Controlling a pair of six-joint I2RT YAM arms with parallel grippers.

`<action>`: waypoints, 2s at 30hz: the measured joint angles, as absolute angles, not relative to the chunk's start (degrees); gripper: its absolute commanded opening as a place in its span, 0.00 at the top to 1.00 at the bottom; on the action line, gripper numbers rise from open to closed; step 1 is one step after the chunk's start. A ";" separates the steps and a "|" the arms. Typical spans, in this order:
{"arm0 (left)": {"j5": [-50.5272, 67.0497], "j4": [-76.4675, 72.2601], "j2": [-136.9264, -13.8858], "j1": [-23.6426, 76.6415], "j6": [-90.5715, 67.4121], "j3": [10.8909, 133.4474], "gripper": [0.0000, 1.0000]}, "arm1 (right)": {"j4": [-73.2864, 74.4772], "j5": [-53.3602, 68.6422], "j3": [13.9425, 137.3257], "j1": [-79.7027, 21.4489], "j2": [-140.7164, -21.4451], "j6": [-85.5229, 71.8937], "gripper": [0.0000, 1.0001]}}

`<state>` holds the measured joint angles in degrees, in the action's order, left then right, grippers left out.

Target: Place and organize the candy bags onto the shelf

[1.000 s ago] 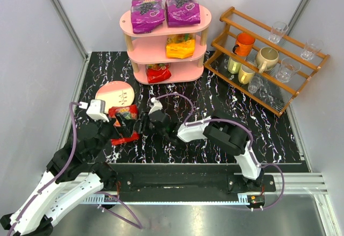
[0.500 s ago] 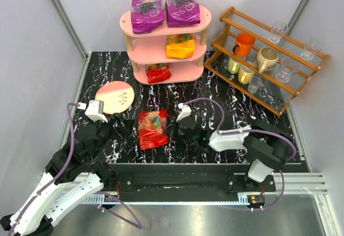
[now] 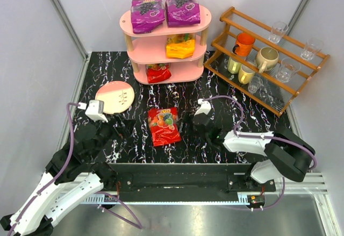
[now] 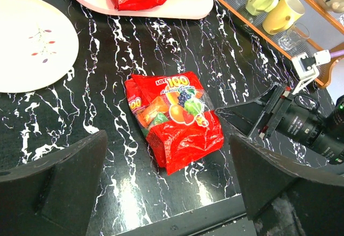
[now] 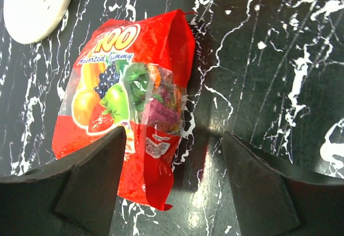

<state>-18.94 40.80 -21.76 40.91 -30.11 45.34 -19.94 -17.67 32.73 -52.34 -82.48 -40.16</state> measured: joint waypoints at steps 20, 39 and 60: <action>-18.31 41.21 -19.35 40.91 -30.55 44.07 0.01 | -48.95 -27.14 24.73 -59.94 -95.33 -55.13 0.17; -18.35 42.15 -18.09 40.91 -30.98 44.07 0.01 | -47.05 -28.64 25.87 -61.67 -93.60 -49.74 1.00; -18.61 40.49 -21.56 40.91 -30.44 42.48 0.01 | -33.41 -19.33 39.53 -40.53 -85.52 -2.42 1.00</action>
<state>-18.61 40.49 -21.56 40.91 -30.44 42.48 -33.41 -19.33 39.53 -40.53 -85.52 -2.42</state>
